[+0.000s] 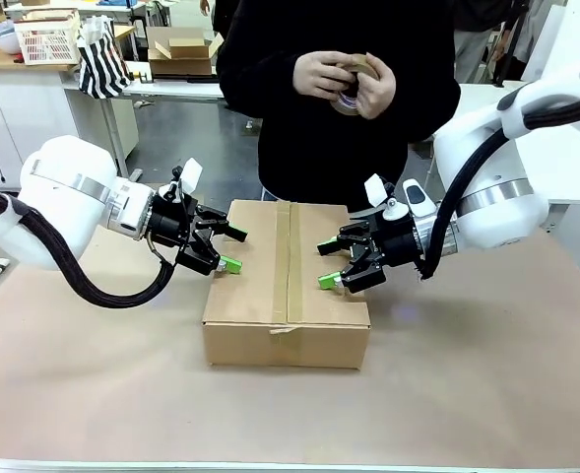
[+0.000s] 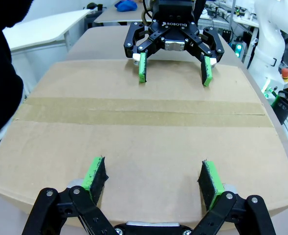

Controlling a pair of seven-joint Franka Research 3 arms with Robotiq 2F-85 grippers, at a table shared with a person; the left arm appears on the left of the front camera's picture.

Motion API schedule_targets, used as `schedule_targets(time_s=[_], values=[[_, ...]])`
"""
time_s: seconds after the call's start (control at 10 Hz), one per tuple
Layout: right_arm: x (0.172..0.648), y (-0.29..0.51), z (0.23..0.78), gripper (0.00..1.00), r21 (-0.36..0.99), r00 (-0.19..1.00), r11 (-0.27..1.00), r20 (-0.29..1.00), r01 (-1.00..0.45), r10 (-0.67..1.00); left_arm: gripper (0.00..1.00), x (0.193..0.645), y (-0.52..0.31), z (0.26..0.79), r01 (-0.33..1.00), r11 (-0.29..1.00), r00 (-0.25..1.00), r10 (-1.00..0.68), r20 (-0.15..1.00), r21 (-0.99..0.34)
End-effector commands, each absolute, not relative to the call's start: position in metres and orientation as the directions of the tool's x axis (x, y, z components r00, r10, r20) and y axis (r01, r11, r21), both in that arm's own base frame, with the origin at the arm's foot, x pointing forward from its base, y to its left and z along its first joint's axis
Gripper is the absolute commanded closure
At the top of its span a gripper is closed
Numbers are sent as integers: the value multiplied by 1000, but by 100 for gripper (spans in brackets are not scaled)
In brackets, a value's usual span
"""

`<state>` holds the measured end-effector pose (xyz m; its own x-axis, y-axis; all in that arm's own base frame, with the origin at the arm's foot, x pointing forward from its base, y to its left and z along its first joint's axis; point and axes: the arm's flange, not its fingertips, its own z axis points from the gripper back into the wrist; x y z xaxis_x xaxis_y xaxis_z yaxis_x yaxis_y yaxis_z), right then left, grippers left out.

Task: Pack the gift set into the box.
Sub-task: Press and hold the closed box until the human finishes sealing it.

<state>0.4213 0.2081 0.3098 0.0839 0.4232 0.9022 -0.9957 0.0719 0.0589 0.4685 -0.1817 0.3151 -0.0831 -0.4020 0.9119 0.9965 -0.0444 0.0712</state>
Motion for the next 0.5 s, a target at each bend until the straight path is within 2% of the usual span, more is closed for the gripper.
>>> schedule_targets(time_s=[0.0,0.4], values=[[420,208,307,0,62,88,76,899,-995,429,0,466,-181,313,996,-53,-82,-401,912,66],[420,208,307,0,62,88,76,899,-995,429,0,466,-181,313,996,-53,-82,-401,912,66]])
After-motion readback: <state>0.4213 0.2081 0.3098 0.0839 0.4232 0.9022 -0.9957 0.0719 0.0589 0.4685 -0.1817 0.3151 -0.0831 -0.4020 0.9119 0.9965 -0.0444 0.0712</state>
